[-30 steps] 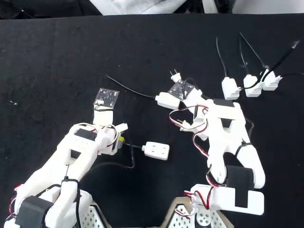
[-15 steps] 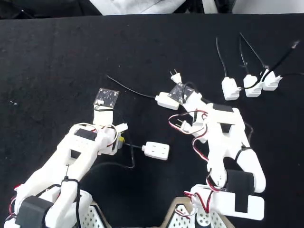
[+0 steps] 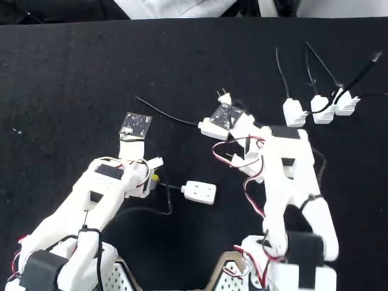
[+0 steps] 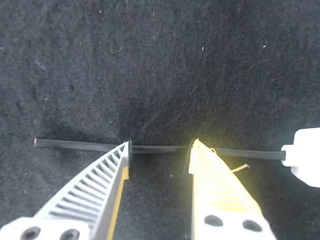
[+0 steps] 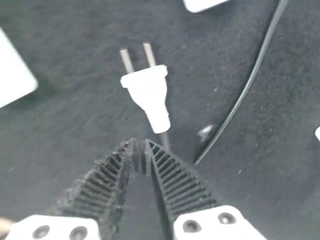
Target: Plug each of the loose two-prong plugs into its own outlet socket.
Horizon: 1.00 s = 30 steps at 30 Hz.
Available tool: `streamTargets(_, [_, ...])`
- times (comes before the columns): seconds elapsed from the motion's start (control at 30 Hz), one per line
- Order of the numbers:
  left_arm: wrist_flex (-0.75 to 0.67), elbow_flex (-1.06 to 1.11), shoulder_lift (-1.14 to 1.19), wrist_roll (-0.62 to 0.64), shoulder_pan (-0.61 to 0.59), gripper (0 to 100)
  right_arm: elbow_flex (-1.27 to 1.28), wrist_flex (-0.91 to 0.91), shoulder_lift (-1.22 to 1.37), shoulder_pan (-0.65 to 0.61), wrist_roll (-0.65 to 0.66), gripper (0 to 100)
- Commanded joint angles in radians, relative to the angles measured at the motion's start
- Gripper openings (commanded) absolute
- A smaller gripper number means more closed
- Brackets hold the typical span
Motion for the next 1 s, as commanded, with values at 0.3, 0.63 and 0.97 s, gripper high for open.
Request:
streamTargets(0.3, [-0.014, 0.010, -0.020, 0.012, 0.001, 20, -0.064, -0.071, 0.019, 0.012, -0.005, 16.0])
streamTargets(0.63, [-0.014, 0.010, -0.020, 0.012, 0.001, 20, -0.064, -0.078, 0.082, 0.017, 0.187, 14.5])
streamTargets(0.97, [-0.015, 0.010, -0.020, 0.012, 0.001, 20, -0.061, -0.135, 0.150, 0.011, 0.304, 14.5])
